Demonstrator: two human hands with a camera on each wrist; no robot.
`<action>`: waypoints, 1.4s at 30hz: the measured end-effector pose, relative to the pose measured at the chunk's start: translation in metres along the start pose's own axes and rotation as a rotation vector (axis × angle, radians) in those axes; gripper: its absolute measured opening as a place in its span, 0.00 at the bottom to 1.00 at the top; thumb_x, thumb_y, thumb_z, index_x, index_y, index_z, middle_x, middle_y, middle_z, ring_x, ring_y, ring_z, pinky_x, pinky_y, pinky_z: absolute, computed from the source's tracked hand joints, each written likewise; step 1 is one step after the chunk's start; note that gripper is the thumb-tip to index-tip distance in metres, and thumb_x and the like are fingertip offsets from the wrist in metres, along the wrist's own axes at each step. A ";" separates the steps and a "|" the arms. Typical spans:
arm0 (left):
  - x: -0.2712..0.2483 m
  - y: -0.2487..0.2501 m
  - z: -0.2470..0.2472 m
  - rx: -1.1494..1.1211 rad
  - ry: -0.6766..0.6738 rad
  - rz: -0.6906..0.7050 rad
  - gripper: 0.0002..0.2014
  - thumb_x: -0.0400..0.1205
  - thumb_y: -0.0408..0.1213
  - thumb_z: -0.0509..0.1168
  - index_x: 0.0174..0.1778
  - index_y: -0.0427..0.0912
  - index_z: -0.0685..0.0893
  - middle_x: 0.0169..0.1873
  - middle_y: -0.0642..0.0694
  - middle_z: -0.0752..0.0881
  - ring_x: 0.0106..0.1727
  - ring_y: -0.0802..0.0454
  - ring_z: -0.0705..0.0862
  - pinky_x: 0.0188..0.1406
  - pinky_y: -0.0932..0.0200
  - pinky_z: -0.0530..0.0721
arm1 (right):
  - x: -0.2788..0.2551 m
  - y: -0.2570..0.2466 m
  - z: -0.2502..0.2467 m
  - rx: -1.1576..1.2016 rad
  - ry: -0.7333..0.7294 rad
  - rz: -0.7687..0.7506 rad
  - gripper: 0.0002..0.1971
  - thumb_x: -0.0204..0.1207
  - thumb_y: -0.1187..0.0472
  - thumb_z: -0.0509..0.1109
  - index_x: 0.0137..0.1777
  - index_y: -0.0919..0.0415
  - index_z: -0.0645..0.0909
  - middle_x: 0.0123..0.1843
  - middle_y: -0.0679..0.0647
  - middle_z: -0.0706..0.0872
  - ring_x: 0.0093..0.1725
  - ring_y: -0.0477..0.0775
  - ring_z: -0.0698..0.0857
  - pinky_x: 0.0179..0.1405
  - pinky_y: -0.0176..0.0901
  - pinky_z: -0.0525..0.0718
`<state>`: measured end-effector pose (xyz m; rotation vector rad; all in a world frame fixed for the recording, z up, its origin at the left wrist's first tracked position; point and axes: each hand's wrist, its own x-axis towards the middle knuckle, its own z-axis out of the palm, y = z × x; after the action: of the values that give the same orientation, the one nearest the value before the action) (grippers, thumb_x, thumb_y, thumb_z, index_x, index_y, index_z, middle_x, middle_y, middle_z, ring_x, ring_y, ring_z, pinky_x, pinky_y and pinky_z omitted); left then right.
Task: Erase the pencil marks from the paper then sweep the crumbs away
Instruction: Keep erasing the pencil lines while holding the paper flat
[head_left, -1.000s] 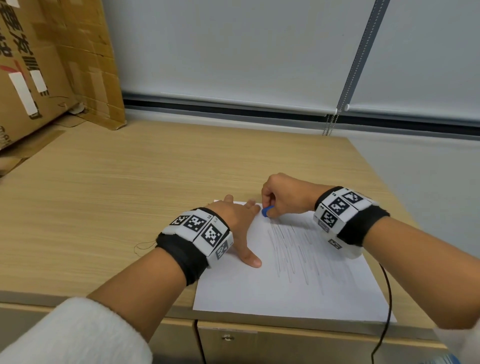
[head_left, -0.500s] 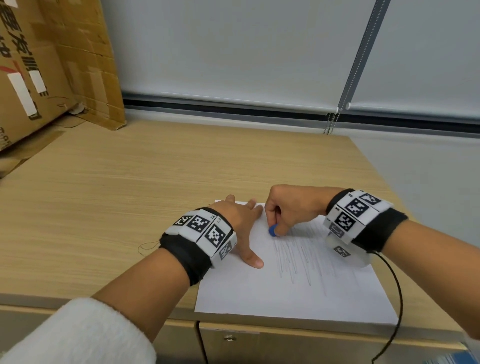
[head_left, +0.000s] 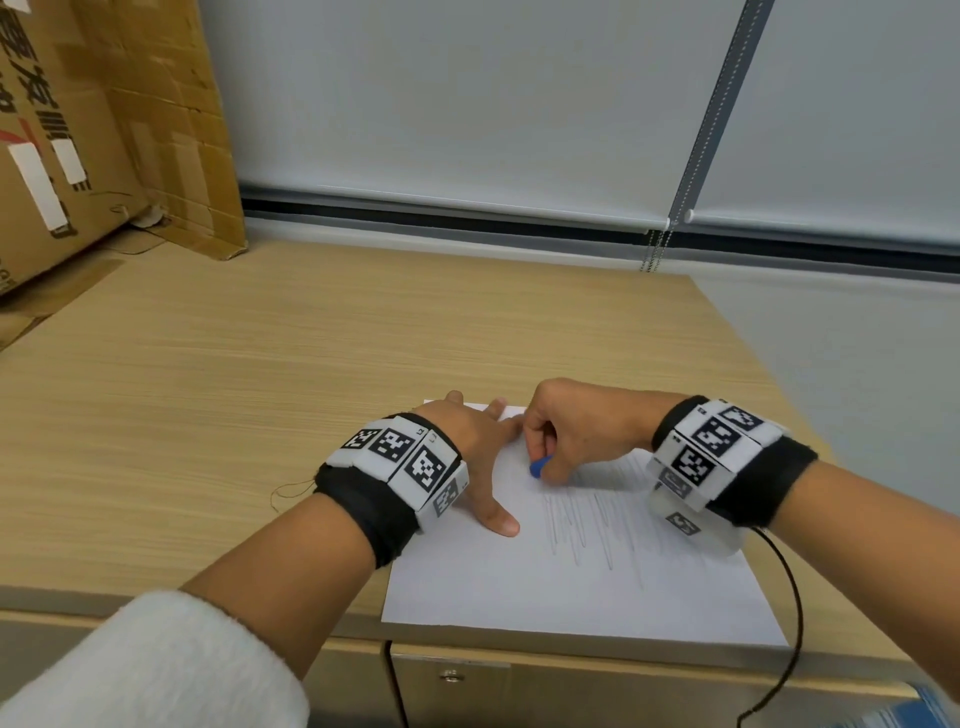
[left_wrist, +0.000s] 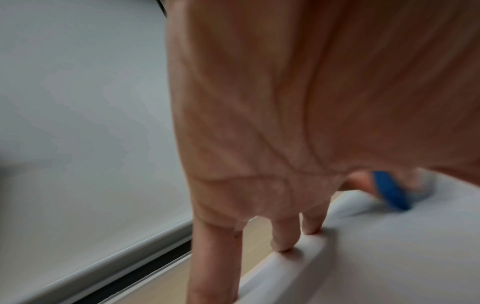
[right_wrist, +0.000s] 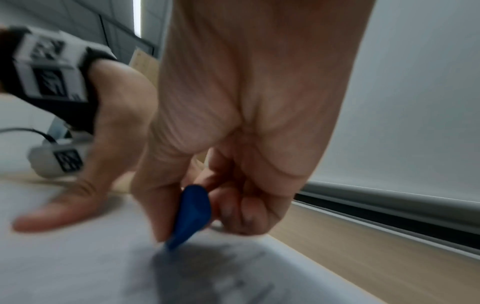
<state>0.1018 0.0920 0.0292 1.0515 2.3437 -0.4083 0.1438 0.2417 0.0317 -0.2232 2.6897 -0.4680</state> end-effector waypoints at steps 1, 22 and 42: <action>-0.001 0.000 0.000 0.002 -0.003 -0.001 0.60 0.67 0.68 0.73 0.83 0.64 0.36 0.84 0.58 0.35 0.84 0.35 0.38 0.77 0.31 0.59 | -0.002 -0.002 0.000 -0.002 -0.054 -0.002 0.07 0.66 0.63 0.81 0.34 0.54 0.85 0.33 0.48 0.86 0.32 0.43 0.82 0.36 0.36 0.82; -0.002 0.002 -0.001 -0.006 -0.012 -0.028 0.63 0.66 0.68 0.74 0.84 0.60 0.35 0.84 0.58 0.35 0.84 0.35 0.39 0.77 0.31 0.58 | -0.013 -0.004 0.002 0.048 0.000 0.034 0.04 0.67 0.62 0.80 0.37 0.57 0.86 0.33 0.49 0.87 0.30 0.40 0.81 0.32 0.30 0.78; 0.000 0.001 0.000 0.037 0.006 -0.016 0.63 0.65 0.70 0.73 0.85 0.59 0.36 0.85 0.57 0.37 0.84 0.36 0.45 0.76 0.35 0.63 | -0.023 -0.006 0.013 0.120 -0.021 0.010 0.04 0.67 0.64 0.79 0.38 0.62 0.87 0.35 0.55 0.89 0.30 0.43 0.81 0.34 0.36 0.81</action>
<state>0.1027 0.0925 0.0294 1.0533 2.3599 -0.4567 0.1708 0.2372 0.0307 -0.1795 2.6298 -0.6179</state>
